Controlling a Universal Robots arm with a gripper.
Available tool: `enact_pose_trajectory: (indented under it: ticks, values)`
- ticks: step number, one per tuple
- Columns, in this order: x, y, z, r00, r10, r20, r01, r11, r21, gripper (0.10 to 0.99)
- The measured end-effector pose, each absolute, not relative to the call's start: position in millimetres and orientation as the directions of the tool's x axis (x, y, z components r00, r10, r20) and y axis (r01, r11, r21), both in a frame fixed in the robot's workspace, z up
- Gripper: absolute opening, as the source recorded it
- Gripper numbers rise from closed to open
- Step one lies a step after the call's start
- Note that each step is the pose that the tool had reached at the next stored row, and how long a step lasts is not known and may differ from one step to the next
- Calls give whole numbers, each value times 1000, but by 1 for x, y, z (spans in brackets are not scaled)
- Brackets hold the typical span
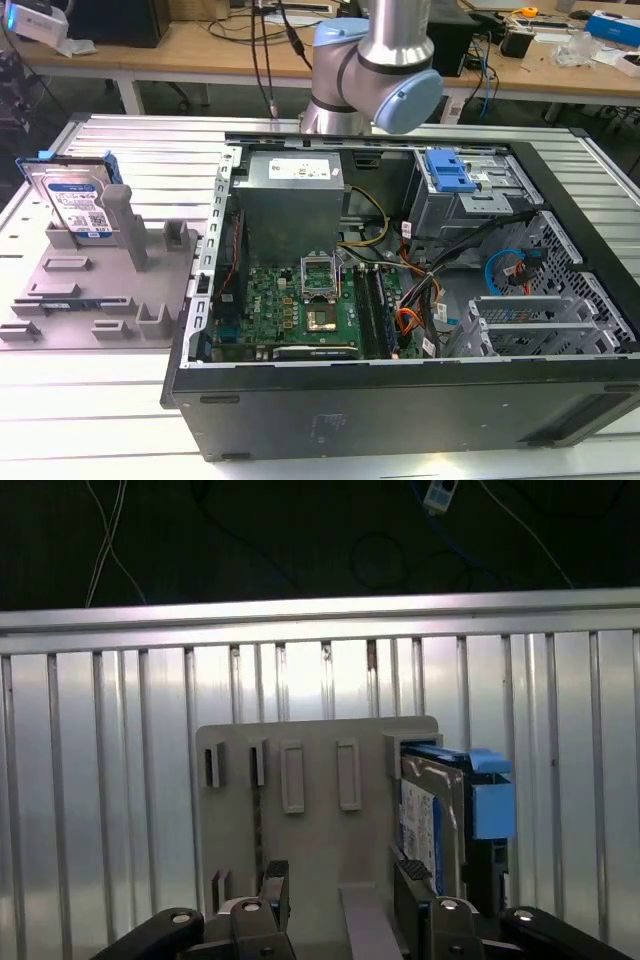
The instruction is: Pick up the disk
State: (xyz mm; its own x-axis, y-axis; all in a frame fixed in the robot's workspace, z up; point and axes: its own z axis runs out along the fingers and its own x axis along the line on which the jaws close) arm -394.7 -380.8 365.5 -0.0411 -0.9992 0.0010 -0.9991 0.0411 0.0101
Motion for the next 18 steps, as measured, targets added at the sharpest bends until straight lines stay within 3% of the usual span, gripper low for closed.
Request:
enact_pose_trajectory:
  ticks: [5,10,18]
  values:
    - [-395,-335,365,-32,-1000,2,-999,32,5,541]
    - [-396,-313,365,-24,-1000,4,-1000,24,2,541]
    - [-411,-311,358,6,-1000,5,-1000,-6,2,541]
